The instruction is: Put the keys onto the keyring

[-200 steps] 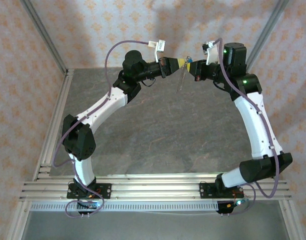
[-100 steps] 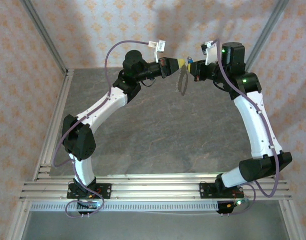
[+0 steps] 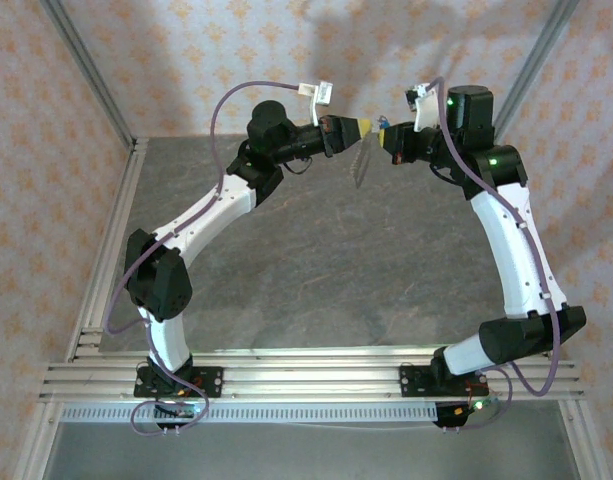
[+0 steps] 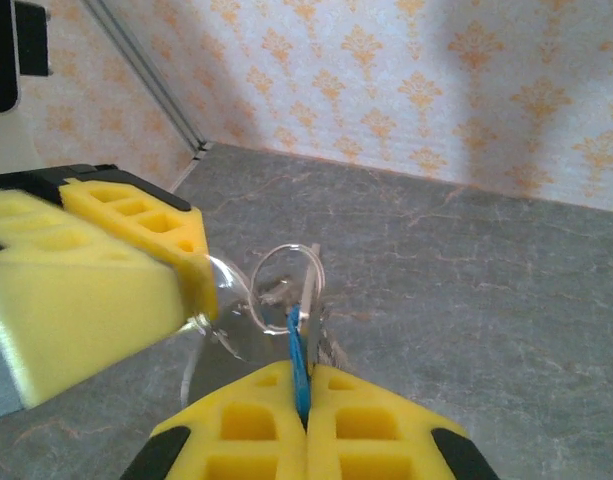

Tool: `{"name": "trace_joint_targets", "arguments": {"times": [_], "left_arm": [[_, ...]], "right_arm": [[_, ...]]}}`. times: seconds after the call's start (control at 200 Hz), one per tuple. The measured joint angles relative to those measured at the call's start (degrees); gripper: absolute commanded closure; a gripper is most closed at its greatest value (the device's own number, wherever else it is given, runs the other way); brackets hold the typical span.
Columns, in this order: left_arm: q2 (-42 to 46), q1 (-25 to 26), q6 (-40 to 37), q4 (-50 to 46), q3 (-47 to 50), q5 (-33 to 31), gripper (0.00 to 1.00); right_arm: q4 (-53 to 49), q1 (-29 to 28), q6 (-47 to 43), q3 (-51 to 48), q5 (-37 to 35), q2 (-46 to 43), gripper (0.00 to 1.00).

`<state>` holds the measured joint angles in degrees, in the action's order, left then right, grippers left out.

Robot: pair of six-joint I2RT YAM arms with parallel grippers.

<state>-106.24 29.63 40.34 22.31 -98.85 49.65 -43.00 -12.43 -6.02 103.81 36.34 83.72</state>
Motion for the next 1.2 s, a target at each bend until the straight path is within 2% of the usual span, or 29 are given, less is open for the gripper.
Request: {"name": "trace_joint_targets", "arguments": {"times": [0.05,0.125,0.425,0.46,0.495,0.686,0.956,1.201], "left_arm": [[0.0,0.0,0.04,-0.31,0.0,-0.66,0.59],[0.0,-0.04,-0.2,-0.61,0.02,-1.46,0.52],[2.1,-0.72,-0.2,-2.43,4.94,-6.21,0.33],[2.69,-1.03,-0.04,-2.56,5.79,-6.88,0.25],[3.37,-1.42,-0.02,-2.62,6.69,-7.43,0.23],[8.11,-3.89,0.57,-2.73,11.32,-11.21,0.2],[14.58,-6.56,0.68,-2.93,16.52,-14.93,0.2],[16.55,-7.91,0.46,-3.76,19.08,-15.89,0.2]], "right_arm": [[-0.57,0.31,0.04,0.92,-0.46,0.5,1.0],[-1.14,0.66,0.22,1.79,-0.87,1.38,1.0],[-2.43,0.85,0.26,1.05,-2.56,4.85,1.0],[-2.38,0.85,0.26,0.63,-2.62,4.96,1.0],[-2.4,0.85,0.42,0.17,-2.71,5.14,1.0],[-1.2,0.68,1.27,-1.18,-2.64,7.87,1.0],[0.87,-2.49,2.89,-0.94,-2.08,16.57,1.0],[2.01,-6.93,5.25,8.24,-1.07,29.4,1.0]]}}
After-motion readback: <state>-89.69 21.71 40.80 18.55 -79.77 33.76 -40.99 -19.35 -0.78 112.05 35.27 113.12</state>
